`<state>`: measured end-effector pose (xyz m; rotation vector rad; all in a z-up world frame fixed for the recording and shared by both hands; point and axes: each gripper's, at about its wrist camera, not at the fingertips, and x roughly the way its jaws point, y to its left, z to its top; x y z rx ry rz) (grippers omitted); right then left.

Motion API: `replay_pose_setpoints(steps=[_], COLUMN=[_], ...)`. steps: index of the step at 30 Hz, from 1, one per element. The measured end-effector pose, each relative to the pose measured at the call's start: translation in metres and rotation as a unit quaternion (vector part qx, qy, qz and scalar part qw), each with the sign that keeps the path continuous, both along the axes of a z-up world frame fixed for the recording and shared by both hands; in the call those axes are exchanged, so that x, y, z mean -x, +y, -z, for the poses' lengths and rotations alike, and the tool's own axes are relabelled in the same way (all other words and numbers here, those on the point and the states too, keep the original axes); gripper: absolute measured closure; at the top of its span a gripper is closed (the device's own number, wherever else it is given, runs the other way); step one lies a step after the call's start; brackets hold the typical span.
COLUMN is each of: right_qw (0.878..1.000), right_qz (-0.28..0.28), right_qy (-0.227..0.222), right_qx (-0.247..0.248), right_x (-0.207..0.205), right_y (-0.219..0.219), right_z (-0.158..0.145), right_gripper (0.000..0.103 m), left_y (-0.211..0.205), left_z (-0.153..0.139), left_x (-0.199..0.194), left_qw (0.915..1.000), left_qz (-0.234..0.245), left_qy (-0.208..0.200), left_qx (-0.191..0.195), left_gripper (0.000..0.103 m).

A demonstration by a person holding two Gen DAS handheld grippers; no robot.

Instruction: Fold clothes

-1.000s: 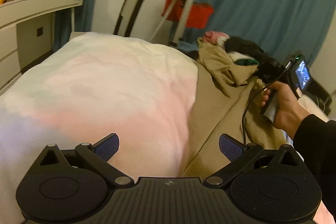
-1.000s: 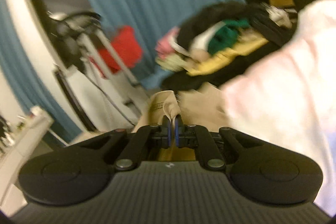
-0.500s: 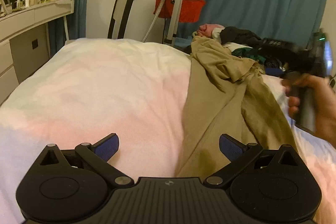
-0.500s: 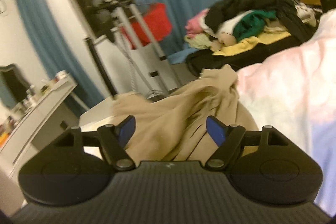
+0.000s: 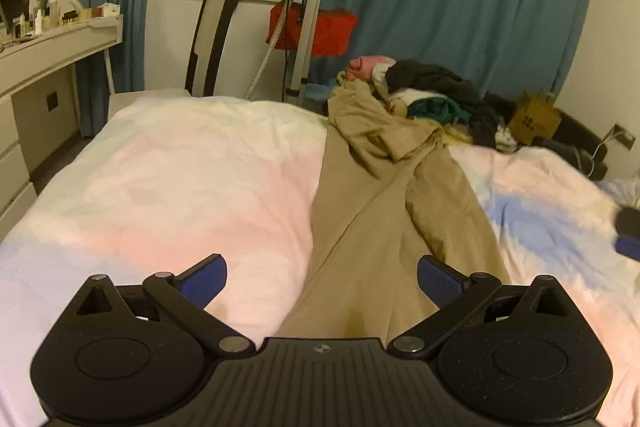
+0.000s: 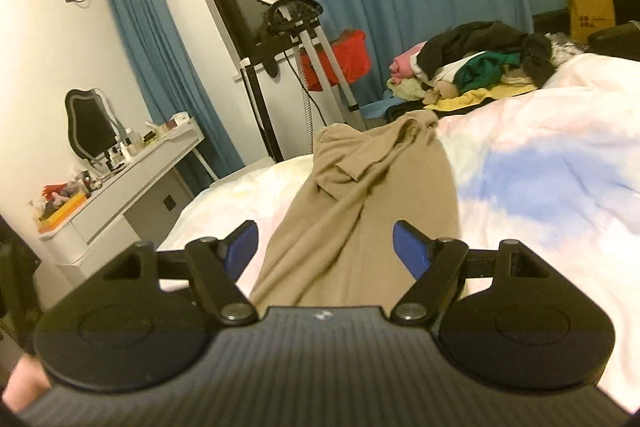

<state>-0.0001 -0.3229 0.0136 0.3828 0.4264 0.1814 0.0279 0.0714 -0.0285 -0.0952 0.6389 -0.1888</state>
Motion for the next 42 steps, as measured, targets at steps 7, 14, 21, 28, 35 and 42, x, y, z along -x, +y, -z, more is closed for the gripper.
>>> replay_pose_setpoints(steps=[7,14,21,28,35,42], right_qw=[1.0,0.997,0.995,0.994,0.989,0.987], right_qz=[-0.01,0.005,0.015,0.023,0.034,0.042], right_qy=[0.02,0.056,0.063,0.068,0.093,0.104], right_qx=[-0.02,-0.054,-0.077,-0.086,-0.107,-0.117], right_x=[0.028,0.018,0.016,0.017,0.017,0.014], right_y=[-0.013,-0.029,-0.035,-0.04,-0.049,-0.053], right_z=[0.021,0.046,0.052,0.054,0.063,0.068], right_gripper=[0.026,0.026,0.026,0.026,0.026,0.026], left_y=[0.032,0.092,0.08,0.049,-0.007,-0.064], left_z=[0.028,0.045,0.05,0.042,0.008,-0.015], left_x=[-0.019,-0.031,-0.027,-0.018,0.024,0.069], left_qw=[0.9831,0.9487,0.9652,0.9797,0.9781,0.9638], left_qz=[0.014,-0.065,-0.045,0.0,0.101,0.207], left_qy=[0.163,0.252,0.238,0.199,0.114,0.043], left_qx=[0.082,0.179,0.098,-0.023,-0.142,-0.162], left_gripper=[0.019,0.022,0.036,0.095,0.098,0.098])
